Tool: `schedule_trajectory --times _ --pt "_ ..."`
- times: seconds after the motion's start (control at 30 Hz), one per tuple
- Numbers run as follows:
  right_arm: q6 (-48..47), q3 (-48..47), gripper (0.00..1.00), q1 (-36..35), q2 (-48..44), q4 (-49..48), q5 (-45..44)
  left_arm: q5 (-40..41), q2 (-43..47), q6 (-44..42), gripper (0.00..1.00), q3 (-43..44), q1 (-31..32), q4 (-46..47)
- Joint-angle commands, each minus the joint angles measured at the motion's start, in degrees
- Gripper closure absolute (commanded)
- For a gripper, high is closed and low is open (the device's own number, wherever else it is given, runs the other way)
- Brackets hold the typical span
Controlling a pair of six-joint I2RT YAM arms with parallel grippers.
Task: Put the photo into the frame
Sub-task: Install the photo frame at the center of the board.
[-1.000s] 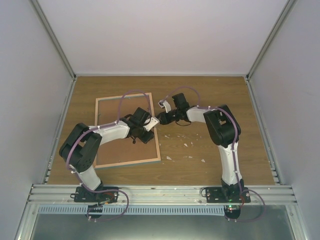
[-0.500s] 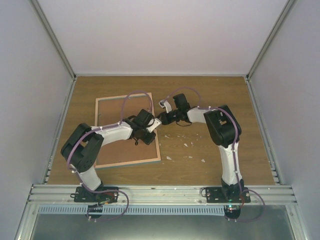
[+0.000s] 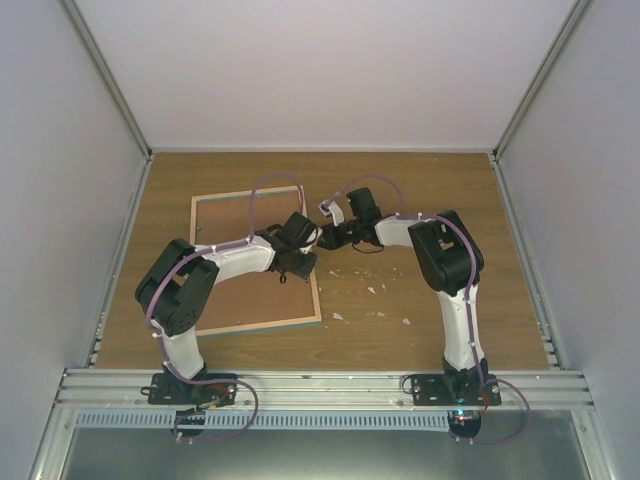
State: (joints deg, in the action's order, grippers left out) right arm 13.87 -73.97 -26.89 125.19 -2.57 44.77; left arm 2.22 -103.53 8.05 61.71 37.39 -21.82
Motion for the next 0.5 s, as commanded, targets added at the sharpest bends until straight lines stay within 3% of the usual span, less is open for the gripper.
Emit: schedule_trajectory --times 0.0,0.13,0.3,0.47 --pt "-1.6 3.5 0.96 -1.5 4.5 9.0 -6.5 -4.8 3.9 -3.3 0.9 -4.9 0.0 2.9" --pt "-1.8 3.5 0.96 -1.5 4.7 9.1 -6.2 -11.3 9.6 -16.4 0.82 -9.5 -0.2 5.0" --pt "-2.0 3.5 0.96 -1.5 4.8 9.1 -5.8 -22.4 10.9 -31.2 0.83 -11.2 -4.9 1.2" --pt "-2.0 3.4 0.96 -1.5 5.0 8.9 -5.6 -21.1 10.7 -34.2 0.87 -11.0 -5.7 1.3"
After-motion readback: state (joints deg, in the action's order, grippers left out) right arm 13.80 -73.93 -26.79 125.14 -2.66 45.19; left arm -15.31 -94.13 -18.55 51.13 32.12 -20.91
